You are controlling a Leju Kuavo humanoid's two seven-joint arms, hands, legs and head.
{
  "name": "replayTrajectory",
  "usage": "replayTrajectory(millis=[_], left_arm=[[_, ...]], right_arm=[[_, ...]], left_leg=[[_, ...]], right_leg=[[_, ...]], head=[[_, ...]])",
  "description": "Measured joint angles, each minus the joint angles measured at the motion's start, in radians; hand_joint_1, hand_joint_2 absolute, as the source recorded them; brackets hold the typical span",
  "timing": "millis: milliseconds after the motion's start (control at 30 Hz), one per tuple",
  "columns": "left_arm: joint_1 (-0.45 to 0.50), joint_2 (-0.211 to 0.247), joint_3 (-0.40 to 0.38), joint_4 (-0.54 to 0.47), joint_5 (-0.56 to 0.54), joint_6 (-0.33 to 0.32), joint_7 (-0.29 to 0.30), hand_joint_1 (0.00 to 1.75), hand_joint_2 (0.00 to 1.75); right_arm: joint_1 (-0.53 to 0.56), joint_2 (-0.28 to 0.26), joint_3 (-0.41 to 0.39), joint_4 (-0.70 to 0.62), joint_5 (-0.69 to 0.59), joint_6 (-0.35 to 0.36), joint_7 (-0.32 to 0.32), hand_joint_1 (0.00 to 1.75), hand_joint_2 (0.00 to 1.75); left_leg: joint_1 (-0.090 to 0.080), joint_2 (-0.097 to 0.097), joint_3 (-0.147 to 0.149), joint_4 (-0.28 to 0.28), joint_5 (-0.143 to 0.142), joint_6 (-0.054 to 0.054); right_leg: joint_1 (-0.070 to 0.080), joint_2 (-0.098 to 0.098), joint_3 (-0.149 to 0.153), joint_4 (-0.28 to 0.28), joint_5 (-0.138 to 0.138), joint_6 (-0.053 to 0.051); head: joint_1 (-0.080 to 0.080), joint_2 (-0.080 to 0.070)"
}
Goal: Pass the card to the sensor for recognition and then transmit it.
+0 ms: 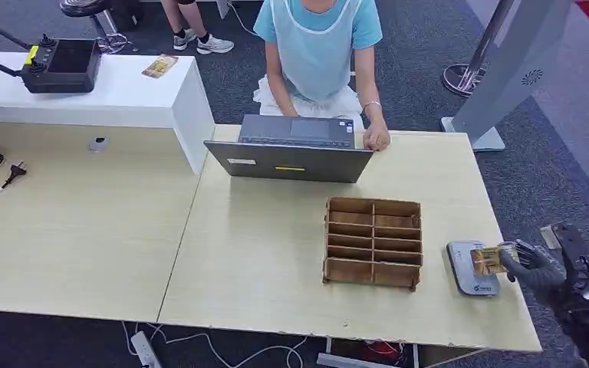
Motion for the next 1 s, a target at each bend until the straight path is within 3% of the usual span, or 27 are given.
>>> replayTrajectory(millis=[1000], left_arm=[[0.000, -0.001, 0.000, 0.000, 0.000, 0.000, 0.008, 0.00, 0.00]], right_arm=[[-0.019, 0.022, 0.000, 0.039, 0.104, -0.065, 0.001, 1.75, 1.75]], left_leg=[[0.000, 0.000, 0.000, 0.000, 0.000, 0.000]], right_leg=[[0.000, 0.000, 0.000, 0.000, 0.000, 0.000]], head=[[0.000, 0.000]])
